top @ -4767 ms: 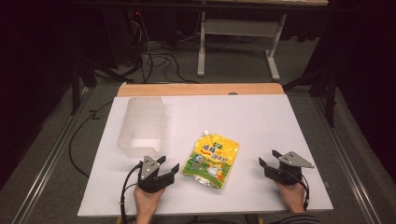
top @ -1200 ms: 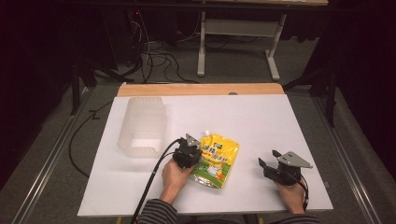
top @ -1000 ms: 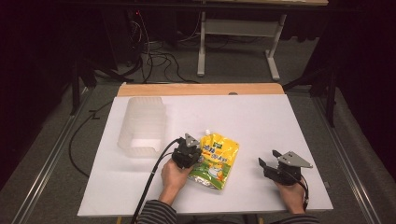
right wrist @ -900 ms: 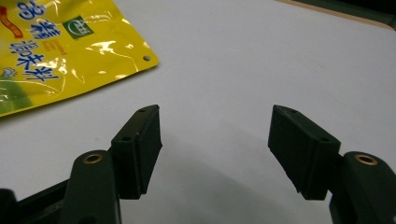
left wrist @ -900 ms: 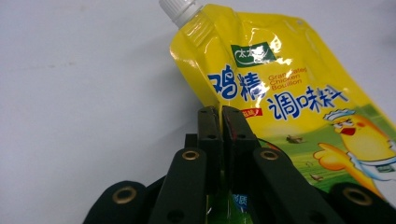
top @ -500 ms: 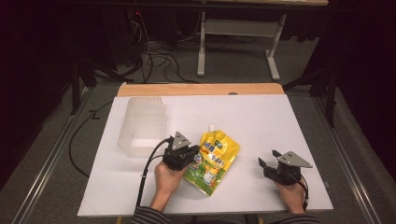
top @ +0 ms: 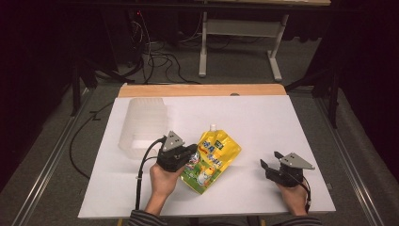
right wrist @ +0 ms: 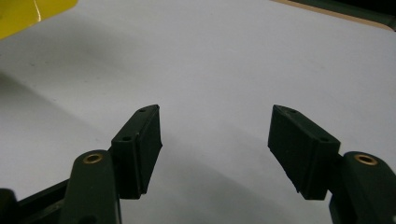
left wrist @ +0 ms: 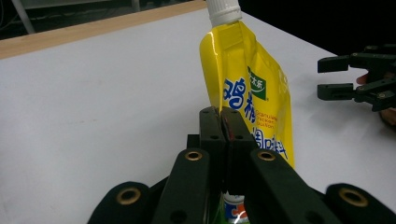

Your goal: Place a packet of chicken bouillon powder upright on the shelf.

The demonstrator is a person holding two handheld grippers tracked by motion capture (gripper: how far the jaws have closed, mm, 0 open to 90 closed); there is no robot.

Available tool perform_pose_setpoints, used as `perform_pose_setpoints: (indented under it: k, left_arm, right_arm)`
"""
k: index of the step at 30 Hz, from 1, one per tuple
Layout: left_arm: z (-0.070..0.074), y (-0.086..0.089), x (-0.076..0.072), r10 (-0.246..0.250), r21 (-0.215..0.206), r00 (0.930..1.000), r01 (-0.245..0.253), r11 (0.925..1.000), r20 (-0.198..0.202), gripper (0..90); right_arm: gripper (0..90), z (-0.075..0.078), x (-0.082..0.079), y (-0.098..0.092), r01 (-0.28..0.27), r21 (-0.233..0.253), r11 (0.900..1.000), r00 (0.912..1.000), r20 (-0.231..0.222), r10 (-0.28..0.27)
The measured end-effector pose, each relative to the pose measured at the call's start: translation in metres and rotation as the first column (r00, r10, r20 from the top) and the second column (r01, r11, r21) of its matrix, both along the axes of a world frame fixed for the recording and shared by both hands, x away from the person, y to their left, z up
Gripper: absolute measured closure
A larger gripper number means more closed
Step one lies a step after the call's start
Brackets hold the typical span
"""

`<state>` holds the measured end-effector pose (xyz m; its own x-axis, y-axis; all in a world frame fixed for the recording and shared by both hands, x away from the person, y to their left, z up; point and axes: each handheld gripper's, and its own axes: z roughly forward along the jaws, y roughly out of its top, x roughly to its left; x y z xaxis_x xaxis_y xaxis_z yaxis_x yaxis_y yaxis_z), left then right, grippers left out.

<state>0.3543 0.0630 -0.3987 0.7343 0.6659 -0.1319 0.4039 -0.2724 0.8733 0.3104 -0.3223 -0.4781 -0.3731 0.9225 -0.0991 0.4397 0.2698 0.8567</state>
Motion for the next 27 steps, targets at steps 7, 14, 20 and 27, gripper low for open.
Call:
perform_pose_setpoints:
  k: [7, 14, 20, 27]
  left_arm:
    - [0.010, 0.009, -0.001, 0.010, -0.028, 0.9997, -0.009, 0.9996, 0.024, 89.2]
    - [0.018, 0.019, -0.001, 0.039, -0.049, 0.9978, -0.037, 0.9981, 0.053, 89.2]
    - [0.027, 0.031, 0.001, 0.069, -0.057, 0.9950, -0.065, 0.9963, 0.072, 89.2]
    - [0.037, 0.040, 0.003, 0.088, -0.059, 0.9917, -0.083, 0.9948, 0.093, 89.3]
  right_arm:
    - [35.2, 0.000, 0.001, 0.000, -0.005, -0.008, 1.000, 1.0000, -0.001, 0.005]
    - [35.3, 0.000, 0.000, 0.000, -0.010, 0.002, 1.000, 0.9999, 0.002, 0.010]
    - [35.7, 0.000, -0.002, -0.001, -0.023, 0.012, 1.000, 0.9995, 0.021, 0.023]
    - [35.8, 0.001, -0.003, -0.001, -0.028, 0.010, 1.000, 0.9993, 0.025, 0.028]
